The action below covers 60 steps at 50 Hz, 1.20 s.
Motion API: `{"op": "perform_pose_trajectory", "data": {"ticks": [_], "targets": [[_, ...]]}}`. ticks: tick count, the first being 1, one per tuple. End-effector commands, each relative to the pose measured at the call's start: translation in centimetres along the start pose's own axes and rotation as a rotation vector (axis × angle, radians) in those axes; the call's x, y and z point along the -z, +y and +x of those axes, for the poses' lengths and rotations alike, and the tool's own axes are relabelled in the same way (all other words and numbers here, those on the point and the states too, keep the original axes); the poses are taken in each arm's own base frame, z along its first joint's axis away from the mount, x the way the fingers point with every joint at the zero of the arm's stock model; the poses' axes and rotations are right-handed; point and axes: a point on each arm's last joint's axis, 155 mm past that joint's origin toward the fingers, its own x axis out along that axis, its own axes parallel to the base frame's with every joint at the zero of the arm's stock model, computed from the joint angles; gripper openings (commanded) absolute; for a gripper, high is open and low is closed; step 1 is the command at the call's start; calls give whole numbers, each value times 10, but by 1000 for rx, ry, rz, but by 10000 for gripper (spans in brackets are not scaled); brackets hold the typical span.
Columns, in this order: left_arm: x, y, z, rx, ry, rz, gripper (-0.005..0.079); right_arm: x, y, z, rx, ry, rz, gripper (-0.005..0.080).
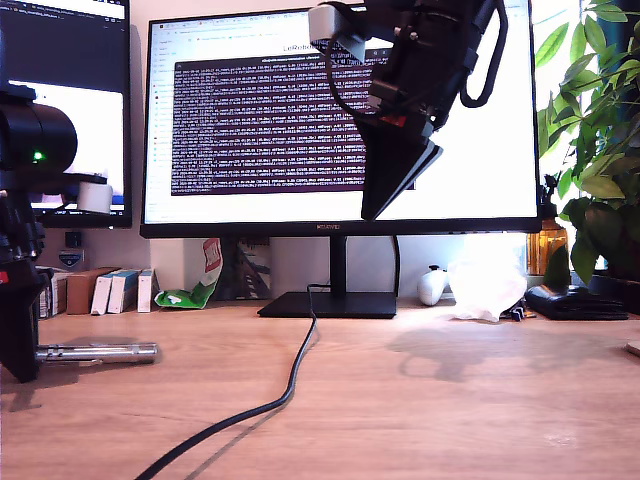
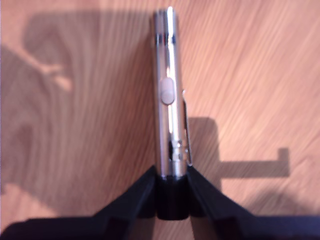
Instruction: Pick the metallic laser pointer with your right arm, pass it to your left arm, then place it down to the left side of the table
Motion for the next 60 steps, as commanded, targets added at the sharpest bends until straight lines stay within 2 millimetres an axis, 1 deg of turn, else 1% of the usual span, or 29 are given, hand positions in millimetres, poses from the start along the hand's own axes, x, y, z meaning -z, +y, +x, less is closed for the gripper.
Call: {"op": "perform_pose_trajectory", "data": {"ticks": [1,4,6,10,15,18,24,26,28,30,32,33,38,41,44,48,49,50,53,56,60], "targets": [[4,-2,4,12,20,-11,173,6,3,5,-17,11,10,-12],[5,-3,4,13,22,-24,274,7,2,5,-21,11,18,-12],[5,-3,3,14,23,-40,291,8,2,5,-26,14,23,-12],[9,-6,2,20,40,-52,291,12,0,4,-34,16,37,-12],[9,-7,-3,19,37,-66,291,13,-4,3,-29,13,48,-12],[8,-6,-8,11,31,-66,291,15,-7,3,-26,13,57,-12],[2,-2,-26,-18,12,-61,289,20,-15,1,-16,16,81,-12],[1,0,-33,-36,5,-62,277,22,-17,1,-13,16,96,-12],[-3,3,-41,-55,-10,-61,230,25,-21,0,-9,18,114,-12],[-6,5,-48,-76,-26,-58,152,27,-24,-1,-6,21,127,-12],[-10,8,-58,-100,-48,-54,30,31,-29,-2,2,21,156,-12],[-11,9,-61,-108,-55,-53,-15,32,-31,-3,5,21,168,-12],[-21,15,-82,-162,-109,-57,-13,37,-42,-5,23,15,230,-12],[-29,14,-94,-169,-159,-83,-13,38,-46,-6,31,10,278,-12],[-36,14,-105,-178,-203,-107,-13,37,-48,-6,37,3,307,-11],[-46,20,-117,-203,-259,-147,-13,34,-51,-8,45,-7,313,-10],[-48,21,-120,-209,-268,-150,-13,33,-51,-8,47,-11,318,-10],[-49,23,-122,-210,-279,-184,-13,32,-52,-8,48,-15,373,-10],[-53,24,-126,-192,-319,-293,-13,32,-52,-8,47,-21,467,-10],[-56,20,-127,-141,-356,-351,-13,33,-56,-9,54,-27,504,-10],[-59,16,-129,-89,-394,-382,-13,32,-65,-13,75,-50,541,-10]]}}
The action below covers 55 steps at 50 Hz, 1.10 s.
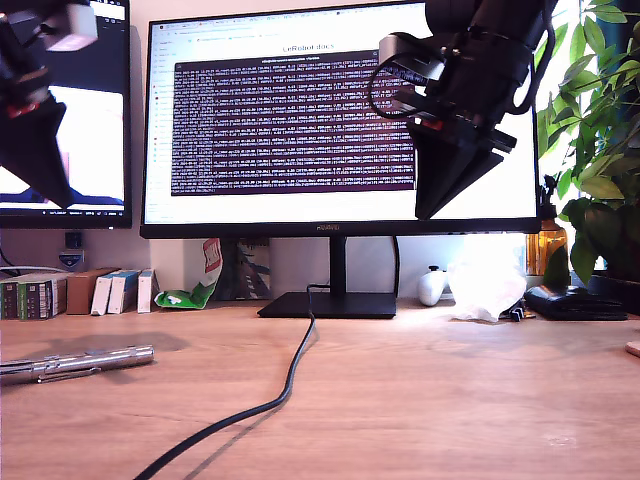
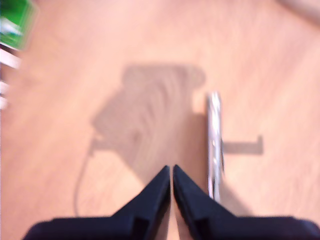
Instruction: Pick the metallic laser pointer with your right arm, pass it to your left arm, then place it down to the left side of the table
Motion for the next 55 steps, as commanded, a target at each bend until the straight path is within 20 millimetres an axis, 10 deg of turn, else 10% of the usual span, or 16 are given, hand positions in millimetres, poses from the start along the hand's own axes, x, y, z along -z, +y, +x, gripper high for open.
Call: {"op": "perform_pose_trajectory", "data": {"ticks": [1,18,55], "targets": [[-3,1,-3,20,-23,-43,-13,-2,-7,-1,8,-19,40,-10],[15,20,-1,4,-63,-154,-13,-9,-49,-42,180,-114,94,-10],[42,36,-13,-111,-289,-326,-13,96,-108,-104,442,-394,281,-10]]}}
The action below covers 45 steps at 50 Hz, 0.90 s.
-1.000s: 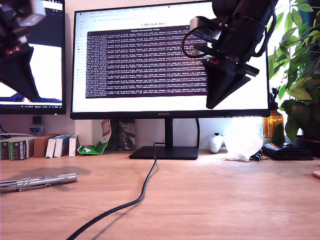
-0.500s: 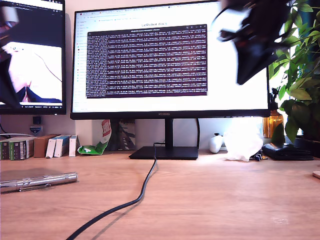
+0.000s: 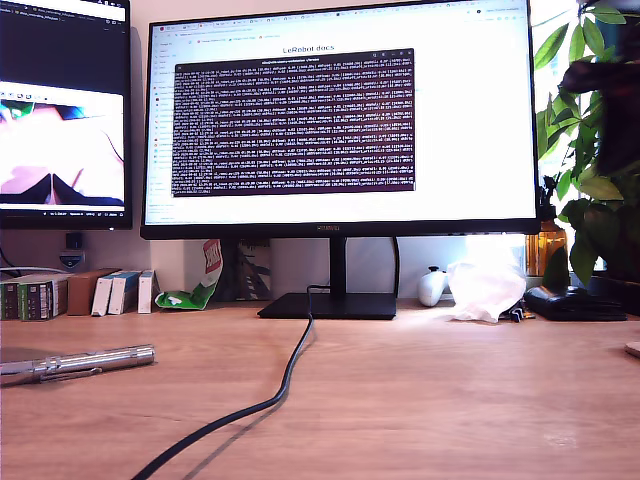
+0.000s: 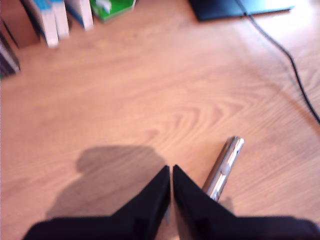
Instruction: Pick the metallic laser pointer with your right arm, pass it to your left arm, then place it down to the left side of the table
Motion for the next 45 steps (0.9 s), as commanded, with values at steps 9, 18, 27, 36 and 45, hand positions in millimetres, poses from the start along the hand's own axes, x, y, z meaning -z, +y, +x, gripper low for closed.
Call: {"op": "perform_pose_trajectory", "data": {"ticks": [9,18,27,36,45], "targets": [[-4,-5,0,14,-61,-27,-13,12,-12,-7,50,-122,65,-10],[-4,-10,8,19,-112,-31,-13,14,-25,-11,106,-214,117,-10],[-5,-14,17,13,-188,22,-13,23,-36,-9,146,-265,142,-10],[4,-14,22,8,-232,41,-13,40,-42,-7,171,-312,176,-10],[24,-16,27,8,-253,50,-13,62,-39,-1,176,-328,175,-10]]}}
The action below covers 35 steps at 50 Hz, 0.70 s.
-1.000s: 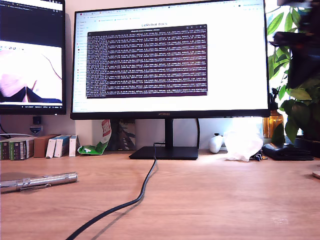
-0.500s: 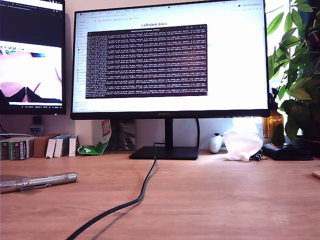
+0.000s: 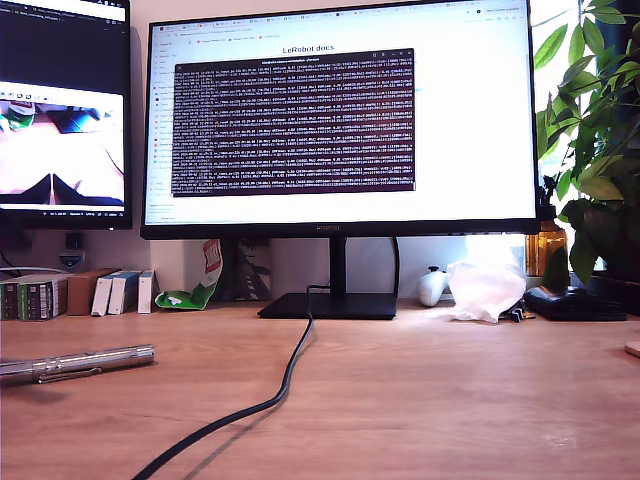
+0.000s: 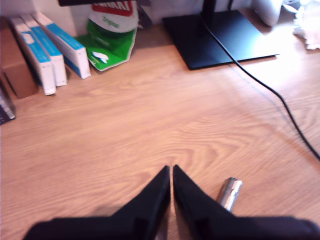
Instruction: Pick the metallic laser pointer with your right arm, pass it to your left arm, then place it down to the left side of the table
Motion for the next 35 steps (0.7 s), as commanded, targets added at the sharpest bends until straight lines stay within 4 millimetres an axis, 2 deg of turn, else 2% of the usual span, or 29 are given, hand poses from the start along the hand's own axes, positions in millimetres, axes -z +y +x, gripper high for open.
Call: {"op": "perform_pose_trajectory", "data": {"ticks": [1,8,17,26,35], "targets": [[14,-2,0,4,3,-9,-13,12,-1,-2,6,-2,5,-10],[27,-6,-1,9,-5,-34,-13,32,0,-5,4,-10,11,-10],[53,-13,-2,8,29,-56,-13,55,1,-9,0,0,12,-10],[71,-18,-10,-18,-9,-80,-13,65,5,-11,-15,11,28,-10],[73,-23,-17,-21,-46,-107,-13,70,17,-13,-82,25,28,-10]]}}
